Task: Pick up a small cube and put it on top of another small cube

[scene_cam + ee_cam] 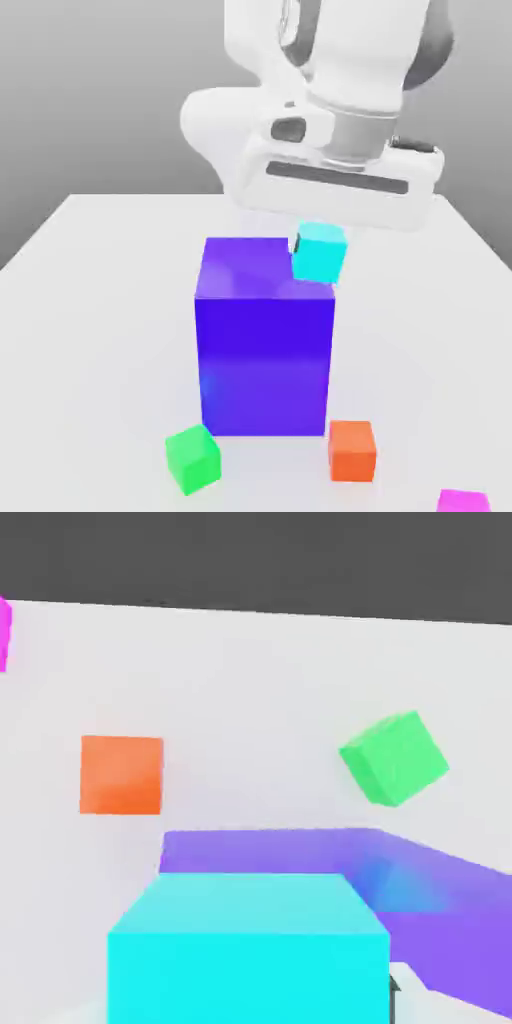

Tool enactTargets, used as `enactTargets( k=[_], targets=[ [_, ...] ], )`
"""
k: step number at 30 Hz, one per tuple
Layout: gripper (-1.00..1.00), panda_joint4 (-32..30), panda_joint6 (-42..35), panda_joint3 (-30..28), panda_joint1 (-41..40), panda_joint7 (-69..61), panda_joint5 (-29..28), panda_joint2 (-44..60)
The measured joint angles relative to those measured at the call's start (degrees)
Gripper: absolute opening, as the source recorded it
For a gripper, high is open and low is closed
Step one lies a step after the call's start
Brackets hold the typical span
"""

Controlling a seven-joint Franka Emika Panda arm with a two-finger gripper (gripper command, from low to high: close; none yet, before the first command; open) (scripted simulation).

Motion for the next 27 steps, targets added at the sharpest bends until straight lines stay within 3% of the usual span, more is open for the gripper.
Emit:
enactTargets(
  k=[7,23,27],
  targets=[
    [-1.0,8.0,4.5,6.8,6.2,-3.0,-7.7,14.7],
    [-1.0,26.2,15.6,14.3,25.3,-12.4,-21.7,47.1],
    [-1.0,29.5,20.4,11.5,30.0,-11.6,-25.8,55.2]
  ],
)
